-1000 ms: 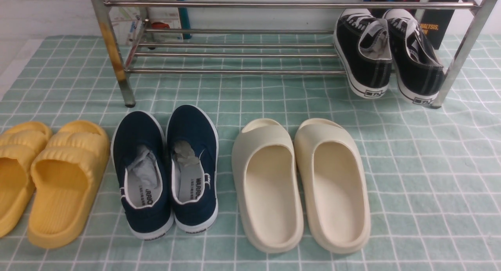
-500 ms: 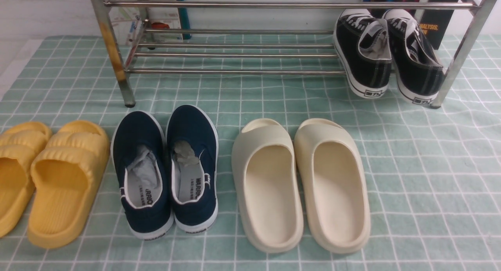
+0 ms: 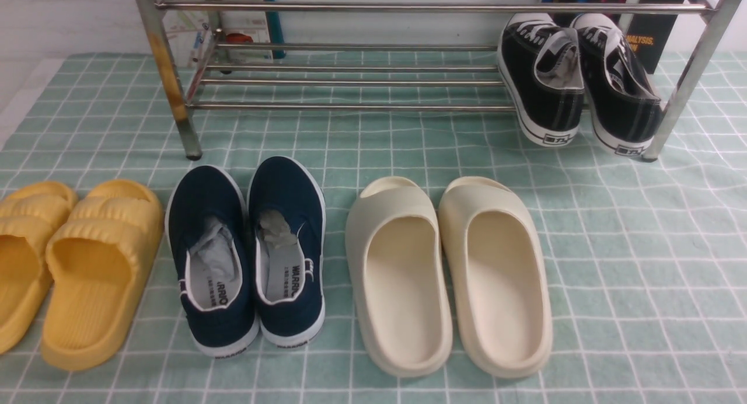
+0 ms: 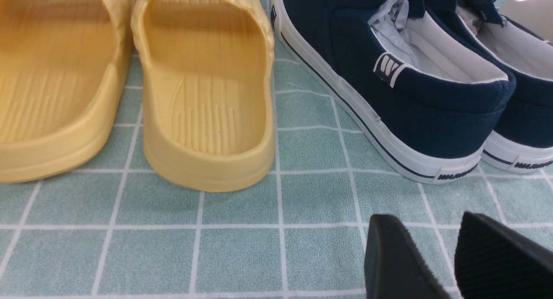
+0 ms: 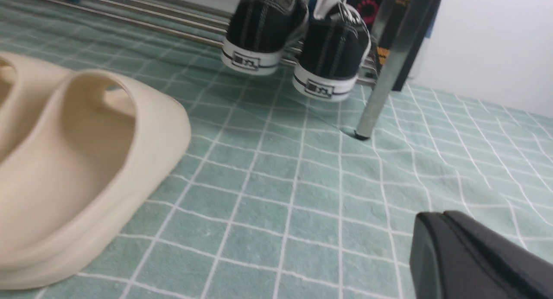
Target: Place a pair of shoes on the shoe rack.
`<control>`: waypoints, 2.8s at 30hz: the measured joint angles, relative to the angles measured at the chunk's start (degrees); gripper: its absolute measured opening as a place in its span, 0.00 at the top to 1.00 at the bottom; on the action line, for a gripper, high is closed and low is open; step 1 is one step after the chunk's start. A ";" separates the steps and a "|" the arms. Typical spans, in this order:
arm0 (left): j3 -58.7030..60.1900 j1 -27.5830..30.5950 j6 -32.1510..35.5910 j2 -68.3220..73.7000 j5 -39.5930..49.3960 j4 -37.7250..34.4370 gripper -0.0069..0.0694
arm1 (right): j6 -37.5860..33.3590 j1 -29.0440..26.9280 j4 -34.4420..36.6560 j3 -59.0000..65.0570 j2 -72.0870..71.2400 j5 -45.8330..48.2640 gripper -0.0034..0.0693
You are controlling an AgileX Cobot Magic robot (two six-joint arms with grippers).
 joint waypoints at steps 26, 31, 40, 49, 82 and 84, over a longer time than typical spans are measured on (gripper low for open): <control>0.00 0.00 0.00 0.00 0.00 0.00 0.60 | 0.00 -4.41 2.32 -0.59 0.00 12.87 0.92; 0.00 0.00 0.00 0.00 0.00 0.00 0.60 | 0.00 -4.41 2.32 -0.61 0.00 12.88 0.92; 0.00 0.00 0.00 0.00 0.00 0.00 0.60 | 0.00 -4.41 2.32 -0.65 0.00 12.93 0.91; 0.00 0.00 0.00 0.00 0.00 0.00 0.60 | 8.12 -4.41 2.57 -0.65 0.00 12.47 0.96; 0.00 0.00 0.00 0.00 0.00 0.00 0.60 | 10.53 -4.41 2.56 -0.65 0.00 12.36 0.95; 0.00 0.00 0.00 0.00 0.00 0.00 0.60 | 10.53 -4.41 2.56 -0.65 0.00 12.36 0.94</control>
